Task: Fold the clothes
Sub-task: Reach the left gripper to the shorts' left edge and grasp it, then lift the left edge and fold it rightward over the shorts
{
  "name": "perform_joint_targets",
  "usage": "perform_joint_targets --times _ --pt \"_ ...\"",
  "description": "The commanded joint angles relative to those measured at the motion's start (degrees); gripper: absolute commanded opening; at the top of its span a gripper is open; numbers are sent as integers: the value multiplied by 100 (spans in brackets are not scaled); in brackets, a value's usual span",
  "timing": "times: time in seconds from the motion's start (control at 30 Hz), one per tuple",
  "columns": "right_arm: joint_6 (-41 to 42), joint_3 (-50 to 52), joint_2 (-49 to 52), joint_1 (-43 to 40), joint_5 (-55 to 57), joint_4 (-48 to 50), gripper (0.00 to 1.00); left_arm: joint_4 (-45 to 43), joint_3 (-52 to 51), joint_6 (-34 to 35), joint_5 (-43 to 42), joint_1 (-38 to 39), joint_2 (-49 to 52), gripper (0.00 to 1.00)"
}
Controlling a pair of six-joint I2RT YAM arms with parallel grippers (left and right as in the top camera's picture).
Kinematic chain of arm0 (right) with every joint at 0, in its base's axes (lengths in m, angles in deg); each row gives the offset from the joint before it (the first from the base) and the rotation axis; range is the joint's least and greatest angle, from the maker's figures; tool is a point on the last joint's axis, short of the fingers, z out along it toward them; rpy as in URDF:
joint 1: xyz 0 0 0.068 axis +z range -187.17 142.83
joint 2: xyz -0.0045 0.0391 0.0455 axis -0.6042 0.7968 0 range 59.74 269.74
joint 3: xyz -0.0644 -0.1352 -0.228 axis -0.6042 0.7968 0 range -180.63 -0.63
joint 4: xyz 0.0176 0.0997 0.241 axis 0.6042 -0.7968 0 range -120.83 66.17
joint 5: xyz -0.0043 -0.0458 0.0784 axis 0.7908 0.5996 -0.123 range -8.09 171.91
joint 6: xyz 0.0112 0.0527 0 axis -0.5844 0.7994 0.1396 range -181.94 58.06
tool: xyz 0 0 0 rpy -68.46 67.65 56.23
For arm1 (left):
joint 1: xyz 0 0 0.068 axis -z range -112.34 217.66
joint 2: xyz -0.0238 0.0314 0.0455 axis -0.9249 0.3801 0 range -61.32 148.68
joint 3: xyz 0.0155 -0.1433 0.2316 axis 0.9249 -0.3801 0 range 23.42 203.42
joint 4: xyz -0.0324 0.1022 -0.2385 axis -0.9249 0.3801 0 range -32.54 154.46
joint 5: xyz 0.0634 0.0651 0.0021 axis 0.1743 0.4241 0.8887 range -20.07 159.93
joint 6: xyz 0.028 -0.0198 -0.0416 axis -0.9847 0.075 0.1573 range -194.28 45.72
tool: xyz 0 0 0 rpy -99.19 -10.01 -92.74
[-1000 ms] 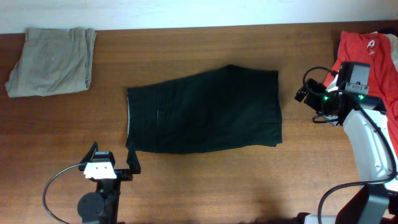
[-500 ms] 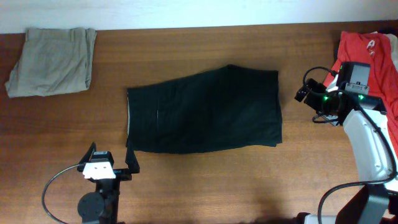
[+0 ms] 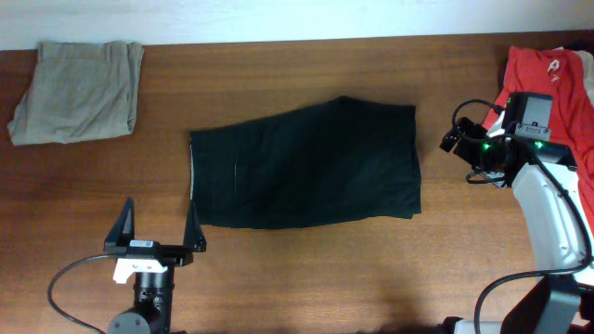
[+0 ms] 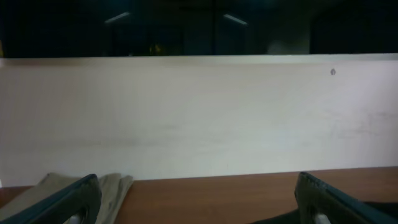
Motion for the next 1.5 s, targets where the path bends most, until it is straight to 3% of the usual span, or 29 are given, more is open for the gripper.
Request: perform_joint_targets --times 0.0,0.2,0.3,0.43,0.57,0.73,1.07,1.43,1.47 --pt "4 -39 44 15 33 0 98 -20 450 -107 -83 -22 660 99" --pt "4 -39 44 15 33 0 99 385 2114 -109 -463 -22 3324 99" --pt "4 -39 44 15 31 0 99 1364 3659 -109 -1244 -22 5178 99" --pt "4 -39 44 15 33 0 99 3311 5696 -111 -2256 -22 7340 99" --pt "4 -39 44 15 33 0 99 4162 6492 -111 -2393 -48 8706 99" --pt "4 -39 44 15 33 0 99 4470 6492 -109 -1484 -352 9545 99" --pt "4 -39 44 15 31 0 99 5506 6489 -568 -1486 -481 10391 99" --pt "4 -39 44 15 31 0 99 5613 6485 -573 -1906 -468 11202 99" --pt "4 -39 44 15 33 0 99 5657 6485 -573 -1899 -455 11202 95"
